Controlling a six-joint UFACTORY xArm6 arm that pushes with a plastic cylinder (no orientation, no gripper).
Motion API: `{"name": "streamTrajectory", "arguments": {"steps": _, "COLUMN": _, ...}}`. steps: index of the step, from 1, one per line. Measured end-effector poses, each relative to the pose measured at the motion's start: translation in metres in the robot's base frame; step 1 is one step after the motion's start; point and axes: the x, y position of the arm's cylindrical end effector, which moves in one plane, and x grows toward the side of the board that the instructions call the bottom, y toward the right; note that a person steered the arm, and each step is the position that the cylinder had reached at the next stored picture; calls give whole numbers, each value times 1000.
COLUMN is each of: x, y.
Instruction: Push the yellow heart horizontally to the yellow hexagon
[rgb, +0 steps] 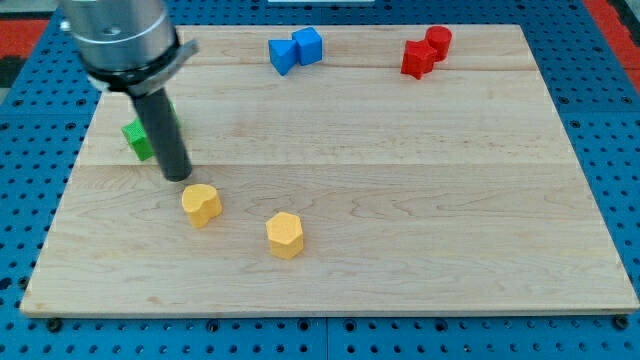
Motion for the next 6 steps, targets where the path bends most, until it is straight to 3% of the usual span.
{"name": "streamTrajectory", "arguments": {"steps": 1, "x": 26, "y": 10}}
{"name": "streamTrajectory", "arguments": {"steps": 3, "x": 66, "y": 128}}
{"name": "streamTrajectory", "arguments": {"steps": 4, "x": 69, "y": 116}}
{"name": "streamTrajectory", "arguments": {"steps": 6, "x": 106, "y": 188}}
